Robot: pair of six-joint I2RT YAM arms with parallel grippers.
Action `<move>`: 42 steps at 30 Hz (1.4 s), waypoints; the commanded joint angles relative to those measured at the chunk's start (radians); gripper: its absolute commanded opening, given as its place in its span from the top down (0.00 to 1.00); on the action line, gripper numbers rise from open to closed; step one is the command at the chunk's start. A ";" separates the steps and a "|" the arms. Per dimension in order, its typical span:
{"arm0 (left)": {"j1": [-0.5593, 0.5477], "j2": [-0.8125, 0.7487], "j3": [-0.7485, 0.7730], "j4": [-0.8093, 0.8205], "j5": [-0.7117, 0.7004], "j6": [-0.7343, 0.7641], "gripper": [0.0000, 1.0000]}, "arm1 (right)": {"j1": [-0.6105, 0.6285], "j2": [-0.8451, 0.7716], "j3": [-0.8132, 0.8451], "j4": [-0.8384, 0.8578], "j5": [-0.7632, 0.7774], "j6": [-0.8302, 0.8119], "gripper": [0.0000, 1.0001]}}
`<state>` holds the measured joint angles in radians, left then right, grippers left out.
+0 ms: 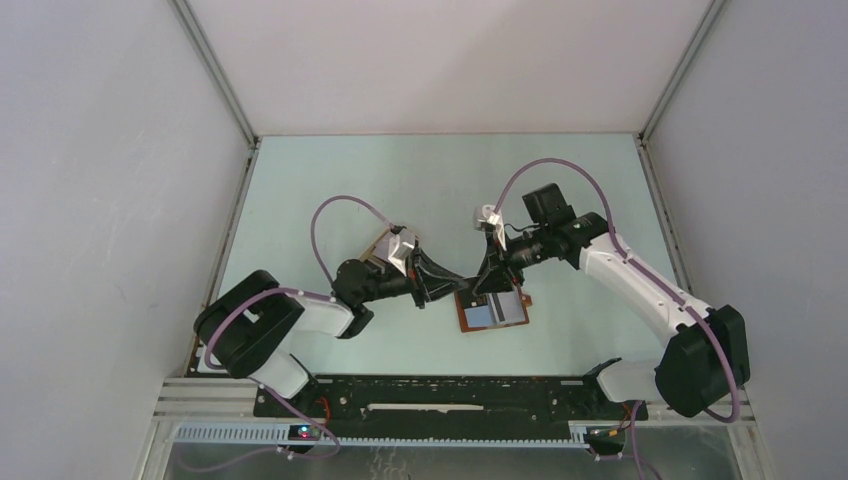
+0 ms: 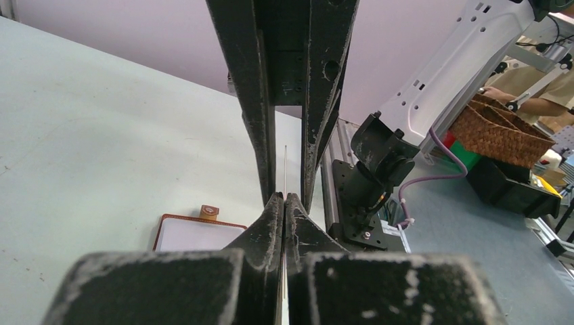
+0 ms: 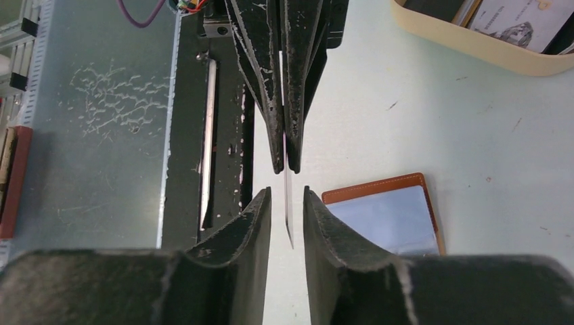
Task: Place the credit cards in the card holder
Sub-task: Insert the credit card into the card holder.
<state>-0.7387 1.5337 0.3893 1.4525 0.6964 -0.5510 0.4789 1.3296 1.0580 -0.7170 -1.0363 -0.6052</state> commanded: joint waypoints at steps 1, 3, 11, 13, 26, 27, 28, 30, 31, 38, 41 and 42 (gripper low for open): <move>-0.006 0.012 0.045 0.059 0.022 -0.012 1.00 | 0.000 -0.035 0.045 -0.035 -0.041 -0.046 0.70; -0.006 0.014 0.045 0.059 0.017 -0.012 1.00 | -0.001 -0.041 0.045 -0.040 -0.045 -0.050 0.70; -0.007 0.019 0.045 0.059 0.009 -0.013 1.00 | -0.011 -0.061 0.045 -0.045 -0.056 -0.051 0.71; -0.005 0.020 0.046 0.059 0.008 -0.013 1.00 | -0.008 -0.061 0.045 -0.045 -0.057 -0.052 0.77; 0.013 -0.184 -0.154 0.056 -0.303 0.014 0.32 | -0.111 -0.018 0.033 -0.182 -0.192 -0.138 1.00; 0.014 -0.205 -0.185 0.057 -0.318 0.010 0.29 | -0.116 -0.019 0.020 -0.180 -0.185 -0.133 1.00; 0.013 -0.224 -0.198 0.056 -0.331 0.001 0.27 | -0.120 -0.025 0.004 -0.171 -0.174 -0.119 1.00; 0.015 -0.252 -0.232 0.057 -0.363 -0.059 0.18 | -0.134 -0.046 -0.031 -0.124 -0.159 -0.079 1.00; 0.017 -0.261 -0.236 0.058 -0.374 -0.089 0.14 | -0.145 -0.058 -0.049 -0.097 -0.155 -0.049 1.00; 0.044 -0.187 -0.219 0.057 -0.379 -0.283 0.06 | -0.272 -0.047 -0.110 -0.068 -0.156 0.016 1.00; 0.036 -0.137 -0.229 0.056 -0.398 -0.314 0.17 | -0.337 0.022 -0.106 -0.094 -0.177 0.034 1.00; 0.030 -0.117 -0.232 0.056 -0.406 -0.322 0.21 | -0.346 0.041 -0.102 -0.101 -0.172 0.037 1.00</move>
<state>-0.7010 1.3605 0.1661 1.4799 0.3321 -0.7933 0.1852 1.3052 0.9447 -0.8124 -1.1793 -0.6106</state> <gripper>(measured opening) 0.846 0.008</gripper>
